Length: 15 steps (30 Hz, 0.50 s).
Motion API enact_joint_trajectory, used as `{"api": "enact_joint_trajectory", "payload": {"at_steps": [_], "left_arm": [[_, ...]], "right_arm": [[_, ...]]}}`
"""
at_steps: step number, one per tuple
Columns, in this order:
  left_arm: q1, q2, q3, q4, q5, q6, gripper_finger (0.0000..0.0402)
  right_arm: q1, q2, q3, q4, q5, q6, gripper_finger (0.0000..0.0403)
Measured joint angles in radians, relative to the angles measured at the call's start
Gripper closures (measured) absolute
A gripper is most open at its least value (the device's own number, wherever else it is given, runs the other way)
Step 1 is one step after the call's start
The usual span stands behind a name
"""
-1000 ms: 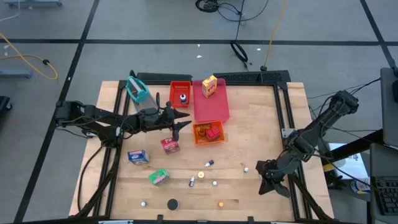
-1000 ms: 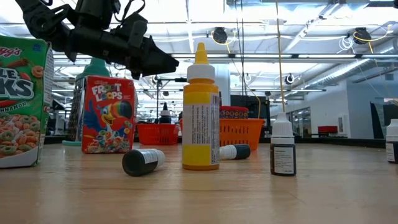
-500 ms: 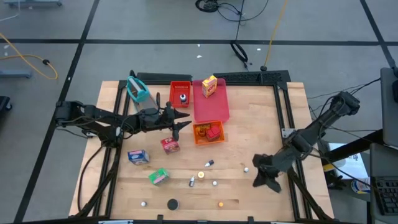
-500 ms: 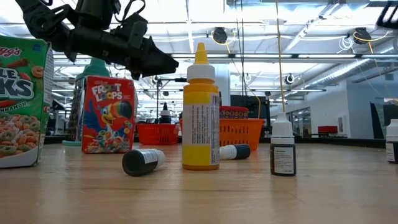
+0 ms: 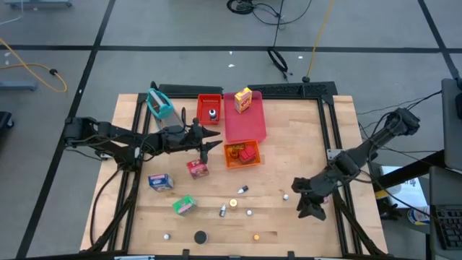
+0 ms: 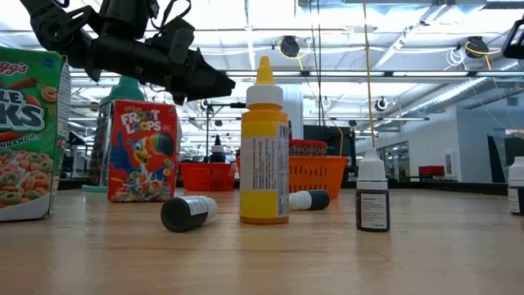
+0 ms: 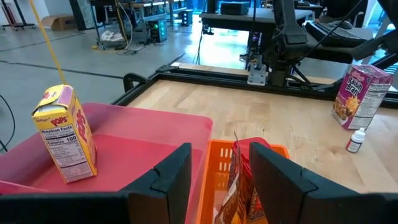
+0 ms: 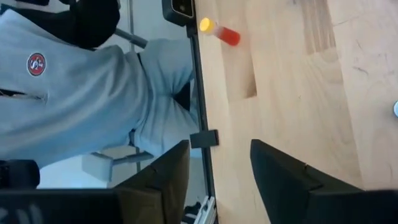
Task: Pick & Place Kitchen Items
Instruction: Put the purple cereal box into the pink bin
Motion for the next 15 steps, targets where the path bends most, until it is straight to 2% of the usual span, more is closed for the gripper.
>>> {"api": "enact_joint_trajectory", "payload": {"at_steps": [5, 11, 15], "left_arm": [[0.000, 0.000, 0.000, 0.000, 0.000, 0.000, 0.0238], [0.000, 0.000, 0.000, 0.000, 0.000, -0.001, 0.0238], [0.000, 0.000, 0.000, 0.001, -0.001, -0.004, 0.0238]], "right_arm": [[-0.039, 0.000, 0.000, -0.022, -0.082, -0.049, 0.0235], [-0.103, -0.004, 0.000, -0.157, -0.269, -0.020, 0.0266], [-0.148, -0.025, 0.000, -0.177, -0.285, -0.064, 0.0287]]}}
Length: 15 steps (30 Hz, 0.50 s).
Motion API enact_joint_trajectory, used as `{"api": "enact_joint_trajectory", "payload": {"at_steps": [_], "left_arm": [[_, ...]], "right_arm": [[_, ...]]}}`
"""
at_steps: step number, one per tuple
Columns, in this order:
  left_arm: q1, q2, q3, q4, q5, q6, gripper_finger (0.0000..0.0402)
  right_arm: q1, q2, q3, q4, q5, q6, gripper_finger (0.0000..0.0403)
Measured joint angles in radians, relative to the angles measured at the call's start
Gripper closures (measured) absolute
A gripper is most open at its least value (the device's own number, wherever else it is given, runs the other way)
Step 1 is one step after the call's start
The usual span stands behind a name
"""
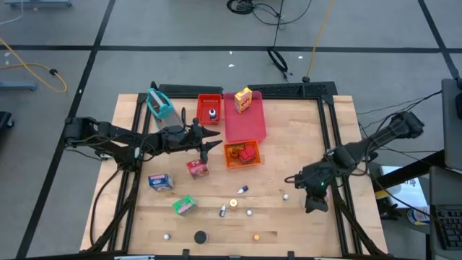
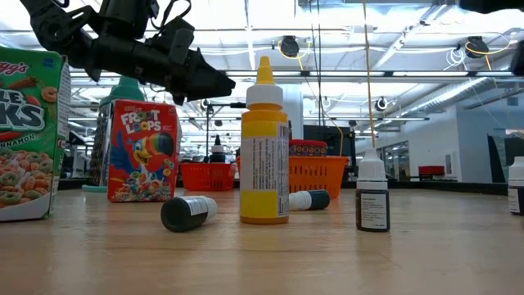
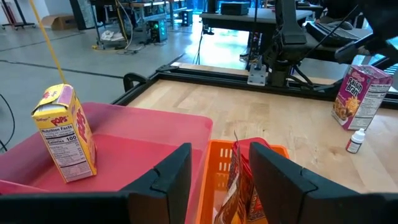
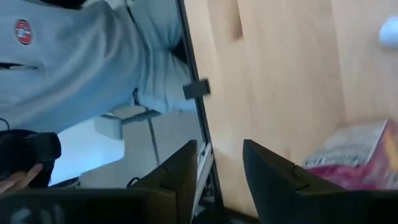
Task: Pick & Place Kitchen Items
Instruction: Put the purple cereal box into the pink bin
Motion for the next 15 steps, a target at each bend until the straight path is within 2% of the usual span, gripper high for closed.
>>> {"api": "enact_joint_trajectory", "payload": {"at_steps": [4, 7, 11, 15], "left_arm": [[0.000, 0.000, 0.000, 0.002, -0.009, -0.001, 0.0238], [0.000, 0.000, 0.000, 0.001, -0.009, -0.001, 0.0238], [0.000, 0.000, 0.000, 0.001, -0.009, -0.002, 0.0238], [0.000, 0.000, 0.000, 0.004, -0.019, -0.002, 0.0238]], "right_arm": [[-0.045, -0.052, 0.000, -0.010, -0.017, -0.020, 0.0307], [-0.071, -0.099, 0.000, -0.103, -0.017, -0.035, 0.0322], [-0.094, -0.144, 0.000, -0.236, 0.047, -0.039, 0.0340], [-0.105, -0.155, 0.000, -0.271, 0.074, -0.059, 0.0351]]}}
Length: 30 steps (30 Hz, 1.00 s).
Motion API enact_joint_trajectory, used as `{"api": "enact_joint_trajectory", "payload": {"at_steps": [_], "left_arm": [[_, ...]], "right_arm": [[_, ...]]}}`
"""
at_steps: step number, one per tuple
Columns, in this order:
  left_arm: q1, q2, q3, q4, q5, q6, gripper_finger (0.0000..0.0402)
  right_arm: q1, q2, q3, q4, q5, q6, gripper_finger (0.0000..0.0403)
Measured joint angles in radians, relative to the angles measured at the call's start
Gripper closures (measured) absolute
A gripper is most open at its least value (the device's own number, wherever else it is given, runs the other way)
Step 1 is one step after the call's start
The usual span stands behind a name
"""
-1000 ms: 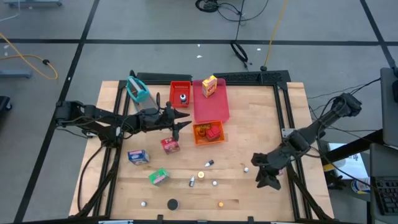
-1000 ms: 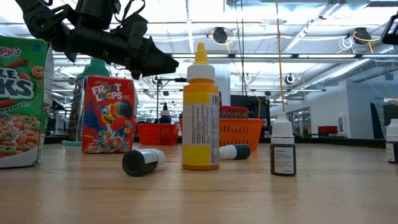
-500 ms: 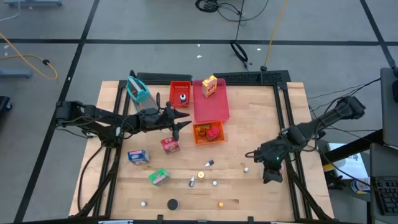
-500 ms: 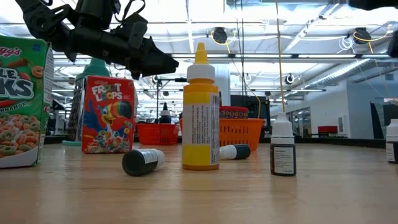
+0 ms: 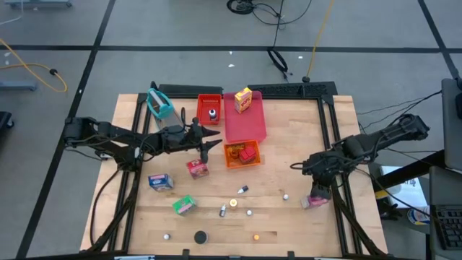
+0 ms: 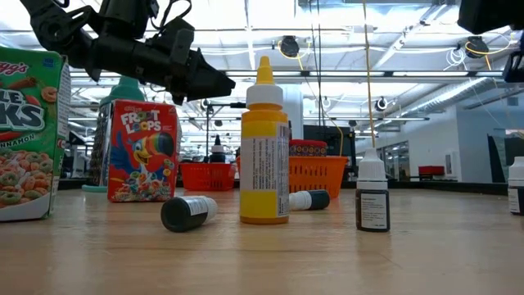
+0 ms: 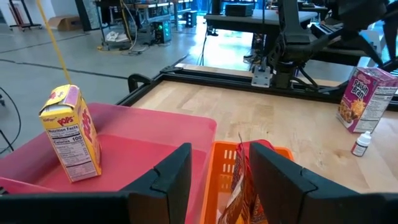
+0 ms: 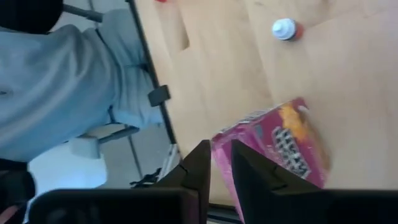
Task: Pick & Place Kitchen Items
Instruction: Put the purple cereal box into the pink bin
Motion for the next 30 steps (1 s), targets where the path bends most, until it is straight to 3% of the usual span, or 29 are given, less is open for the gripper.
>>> {"api": "enact_joint_trajectory", "payload": {"at_steps": [13, 19, 23, 30], "left_arm": [[0.000, 0.000, 0.000, 0.001, -0.005, 0.004, 0.0238], [0.000, 0.000, 0.000, 0.002, -0.005, 0.005, 0.0238], [0.000, 0.000, 0.000, 0.002, -0.005, 0.005, 0.0238], [0.000, 0.000, 0.000, 0.003, -0.005, 0.004, 0.0238]], "right_arm": [[-0.002, 0.026, -0.002, -0.123, 0.090, -0.084, 0.0365], [-0.002, 0.026, -0.055, -0.075, 0.079, -0.057, 0.0365], [-0.005, 0.026, -0.075, -0.041, 0.004, -0.019, 0.0365], [-0.030, 0.022, -0.075, -0.041, 0.035, -0.046, 0.0365]]}}
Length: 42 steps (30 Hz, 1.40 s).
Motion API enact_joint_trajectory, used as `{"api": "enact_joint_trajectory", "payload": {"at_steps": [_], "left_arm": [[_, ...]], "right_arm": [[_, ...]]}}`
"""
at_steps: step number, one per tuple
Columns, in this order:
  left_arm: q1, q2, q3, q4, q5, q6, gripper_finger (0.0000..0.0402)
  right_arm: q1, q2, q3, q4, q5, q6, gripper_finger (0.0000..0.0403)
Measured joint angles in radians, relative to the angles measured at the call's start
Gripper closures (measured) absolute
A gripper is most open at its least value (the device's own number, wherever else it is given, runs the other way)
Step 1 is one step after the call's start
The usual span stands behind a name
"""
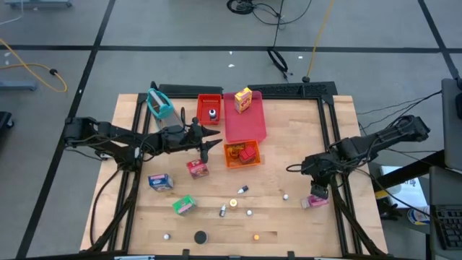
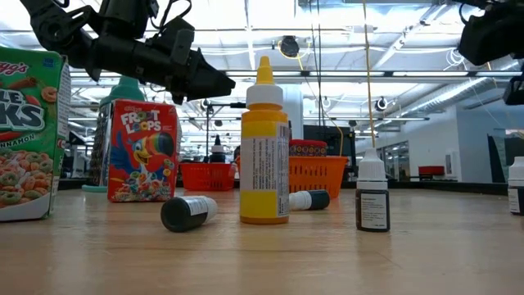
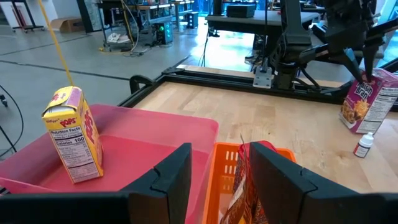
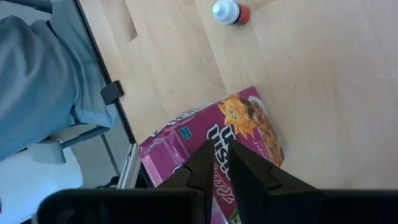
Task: Pick & Place Kitchen Items
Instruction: Put the purple cereal box into the pink bin
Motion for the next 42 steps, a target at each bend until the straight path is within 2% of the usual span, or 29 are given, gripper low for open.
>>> {"api": "enact_joint_trajectory", "payload": {"at_steps": [13, 26, 32, 37, 42], "left_arm": [[0.000, 0.000, 0.000, -0.001, 0.000, 0.006, 0.0238], [0.000, 0.000, 0.000, -0.002, 0.000, 0.006, 0.0238], [0.000, 0.000, 0.000, -0.001, 0.000, 0.006, 0.0238], [0.000, 0.000, 0.000, -0.002, 0.000, 0.006, 0.0238], [0.000, 0.000, 0.000, -0.002, -0.001, 0.006, 0.0238]], "right_arm": [[-0.025, -0.007, 0.000, 0.015, -0.031, -0.013, 0.0365], [-0.025, -0.020, 0.000, 0.185, -0.032, -0.020, 0.0365], [-0.025, -0.046, 0.006, 0.179, -0.022, -0.021, 0.0365], [-0.006, -0.069, 0.006, 0.154, 0.057, -0.008, 0.0365], [0.093, -0.079, 0.055, 0.150, 0.165, 0.060, 0.0365]]}}
